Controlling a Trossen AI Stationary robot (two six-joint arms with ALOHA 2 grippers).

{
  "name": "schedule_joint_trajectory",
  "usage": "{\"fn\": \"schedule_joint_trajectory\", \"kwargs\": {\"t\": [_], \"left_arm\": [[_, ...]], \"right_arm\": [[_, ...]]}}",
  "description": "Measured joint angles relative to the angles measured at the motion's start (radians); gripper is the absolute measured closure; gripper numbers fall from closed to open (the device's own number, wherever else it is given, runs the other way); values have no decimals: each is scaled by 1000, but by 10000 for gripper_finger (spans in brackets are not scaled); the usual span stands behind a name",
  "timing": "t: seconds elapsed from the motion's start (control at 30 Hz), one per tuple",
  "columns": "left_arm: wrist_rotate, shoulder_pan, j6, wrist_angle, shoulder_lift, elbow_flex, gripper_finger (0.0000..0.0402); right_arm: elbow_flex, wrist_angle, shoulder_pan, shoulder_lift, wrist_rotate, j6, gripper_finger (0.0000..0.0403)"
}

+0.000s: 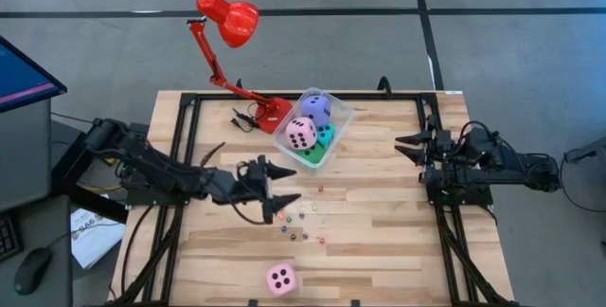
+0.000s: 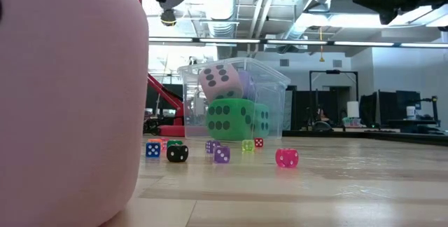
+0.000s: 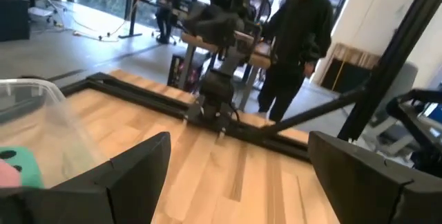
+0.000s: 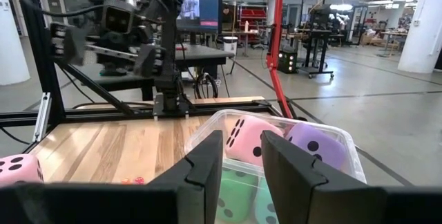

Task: Pick & Place Dice
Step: Put the pink dice into the transparent bin

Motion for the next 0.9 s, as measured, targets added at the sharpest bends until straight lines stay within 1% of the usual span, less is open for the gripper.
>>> {"fn": "schedule_joint_trajectory", "kwargs": {"t": [0.17, 0.27, 0.4, 0.63, 0.8, 0.9], "left_arm": [[-25, -66, -3, -64, 63, 83, 69], [-62, -111, -42, -106, 92, 124, 69], [-84, -165, -145, -185, 122, 182, 69], [-84, -239, -310, -258, 189, 259, 69], [-80, -285, -450, -280, 219, 270, 69], [-54, -311, -568, -297, 233, 270, 69]], "right_arm": [[0, 0, 0, 0, 0, 0, 305], [0, 0, 0, 0, 0, 0, 305], [0, 0, 0, 0, 0, 3, 305], [0, 0, 0, 0, 0, 91, 305], [0, 0, 0, 0, 0, 95, 305], [0, 0, 0, 0, 0, 94, 305]]}}
